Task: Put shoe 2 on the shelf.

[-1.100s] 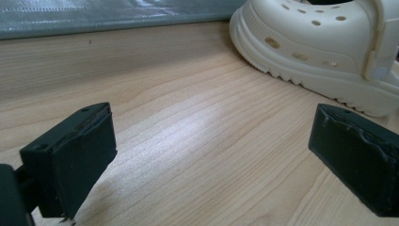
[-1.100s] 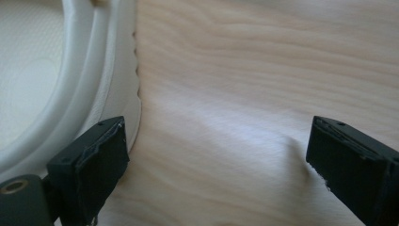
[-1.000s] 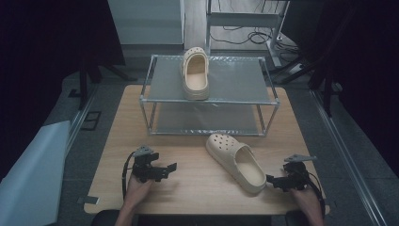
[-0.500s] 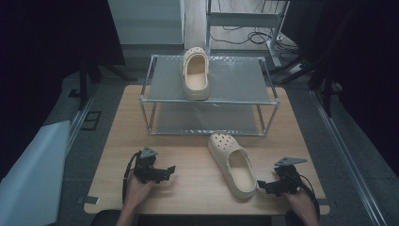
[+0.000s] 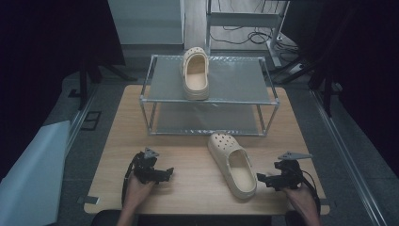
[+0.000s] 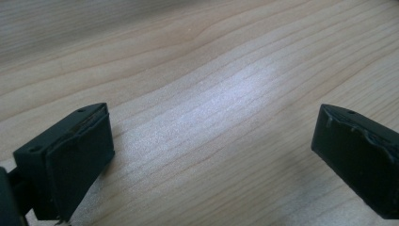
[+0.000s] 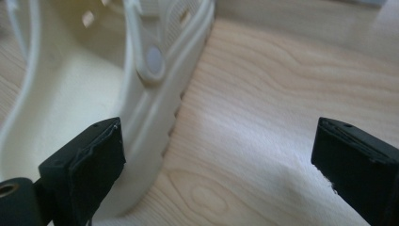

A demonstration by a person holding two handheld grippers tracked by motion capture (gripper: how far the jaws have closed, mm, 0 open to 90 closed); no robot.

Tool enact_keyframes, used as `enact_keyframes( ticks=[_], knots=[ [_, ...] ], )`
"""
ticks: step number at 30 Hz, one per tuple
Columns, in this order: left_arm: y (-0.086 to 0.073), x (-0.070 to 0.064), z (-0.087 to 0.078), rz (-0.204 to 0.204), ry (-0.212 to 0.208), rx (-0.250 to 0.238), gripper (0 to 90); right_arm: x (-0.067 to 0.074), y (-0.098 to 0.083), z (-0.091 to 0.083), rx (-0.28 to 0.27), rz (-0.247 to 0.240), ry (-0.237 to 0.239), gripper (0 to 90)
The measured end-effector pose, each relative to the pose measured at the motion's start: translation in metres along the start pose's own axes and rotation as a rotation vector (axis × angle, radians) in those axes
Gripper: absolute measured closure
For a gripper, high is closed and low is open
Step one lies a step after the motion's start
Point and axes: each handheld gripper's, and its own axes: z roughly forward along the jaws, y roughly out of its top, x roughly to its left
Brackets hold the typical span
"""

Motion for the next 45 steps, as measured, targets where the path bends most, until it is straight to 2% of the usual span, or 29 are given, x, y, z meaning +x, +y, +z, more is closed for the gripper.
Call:
enact_keyframes(
  ticks=[4,5,8,13,15,24,33,34,35,42,43,44,45],
  knots=[
    [0.0,-0.001,0.0,-0.004,-0.006,-0.004,0.0,0.006,0.01,0.002,-0.003,0.01,0.006,7.4],
    [0.0,-0.001,0.0,-0.007,-0.013,-0.007,0.0,0.01,0.015,0.005,0.004,0.001,0.021,7.5],
    [0.001,-0.002,0.0,-0.005,-0.014,-0.011,0.0,0.016,0.02,0.01,0.017,-0.026,0.01,7.1],
    [0.001,-0.003,-0.001,0.002,-0.014,-0.019,0.0,0.03,0.037,0.03,0.059,-0.065,-0.024,7.5],
    [0.001,-0.003,-0.001,0.005,-0.013,-0.014,0.0,0.033,0.042,0.034,0.056,-0.061,-0.03,13.3],
    [0.001,-0.003,0.0,0.01,-0.018,-0.009,0.0,0.037,0.061,0.05,0.059,-0.061,-0.053,27.8],
    [0.002,-0.007,0.002,0.026,-0.033,0.002,0.0,0.048,0.071,0.066,0.102,-0.082,-0.12,63.9],
    [0.002,-0.007,0.002,0.026,-0.033,0.002,0.0,0.048,0.071,0.066,0.102,-0.082,-0.12,63.9],
    [0.002,-0.008,0.002,0.029,-0.038,0.002,0.0,0.051,0.073,0.069,0.12,-0.102,-0.155,69.9],
    [0.002,-0.008,0.002,0.038,-0.032,0.001,0.0,0.049,0.075,0.069,0.129,-0.11,-0.209,77.7],
    [0.002,-0.009,0.002,0.039,-0.028,0.001,0.0,0.044,0.075,0.068,0.126,-0.081,-0.176,78.0],
    [0.002,-0.009,0.002,0.04,-0.023,0.001,0.0,0.044,0.075,0.068,0.126,-0.081,-0.176,78.0],
    [0.002,-0.01,0.002,0.053,-0.009,0.002,0.0,0.037,0.076,0.066,0.121,-0.039,-0.144,79.1]
  ],
)
